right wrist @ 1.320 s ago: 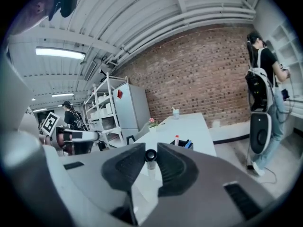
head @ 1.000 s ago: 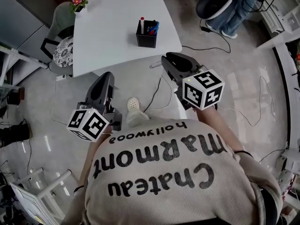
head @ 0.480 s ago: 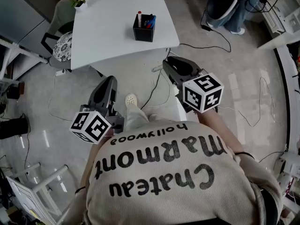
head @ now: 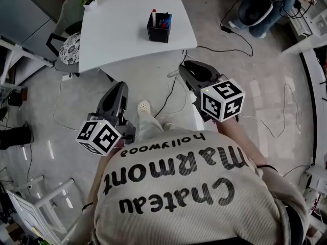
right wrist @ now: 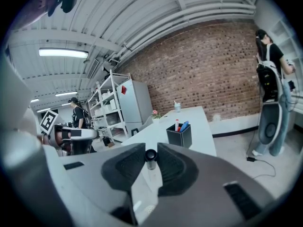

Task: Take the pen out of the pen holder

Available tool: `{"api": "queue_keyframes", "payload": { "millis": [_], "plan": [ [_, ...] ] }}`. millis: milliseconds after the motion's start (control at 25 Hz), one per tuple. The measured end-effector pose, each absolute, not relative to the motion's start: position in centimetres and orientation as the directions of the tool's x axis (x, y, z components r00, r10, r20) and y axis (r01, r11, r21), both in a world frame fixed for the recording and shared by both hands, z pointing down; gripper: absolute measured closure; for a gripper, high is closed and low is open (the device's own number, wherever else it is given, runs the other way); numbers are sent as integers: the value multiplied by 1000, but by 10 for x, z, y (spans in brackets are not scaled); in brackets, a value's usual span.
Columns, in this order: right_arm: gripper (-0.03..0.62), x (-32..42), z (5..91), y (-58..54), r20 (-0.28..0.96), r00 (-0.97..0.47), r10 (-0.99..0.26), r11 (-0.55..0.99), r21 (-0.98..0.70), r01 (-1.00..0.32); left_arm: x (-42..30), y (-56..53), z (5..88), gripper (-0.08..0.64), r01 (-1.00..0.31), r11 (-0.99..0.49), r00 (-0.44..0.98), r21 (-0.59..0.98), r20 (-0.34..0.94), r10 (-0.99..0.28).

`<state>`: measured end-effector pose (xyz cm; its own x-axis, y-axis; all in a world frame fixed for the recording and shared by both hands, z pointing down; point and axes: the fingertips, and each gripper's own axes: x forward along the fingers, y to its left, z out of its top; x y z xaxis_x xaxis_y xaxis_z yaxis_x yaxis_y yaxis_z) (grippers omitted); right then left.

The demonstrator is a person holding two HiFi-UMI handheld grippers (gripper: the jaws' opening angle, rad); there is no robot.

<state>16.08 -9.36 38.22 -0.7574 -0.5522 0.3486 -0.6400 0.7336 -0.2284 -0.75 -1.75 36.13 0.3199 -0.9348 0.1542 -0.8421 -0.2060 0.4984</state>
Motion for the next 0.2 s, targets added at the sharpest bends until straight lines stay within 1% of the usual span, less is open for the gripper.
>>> {"api": "queue_keyframes", "payload": {
  "millis": [200],
  "plan": [
    [512, 161, 380, -87, 343, -757, -556, 732, -229, -642, -10, -12, 357, 560, -844, -213, 317, 492, 136, -939]
  ]
}}
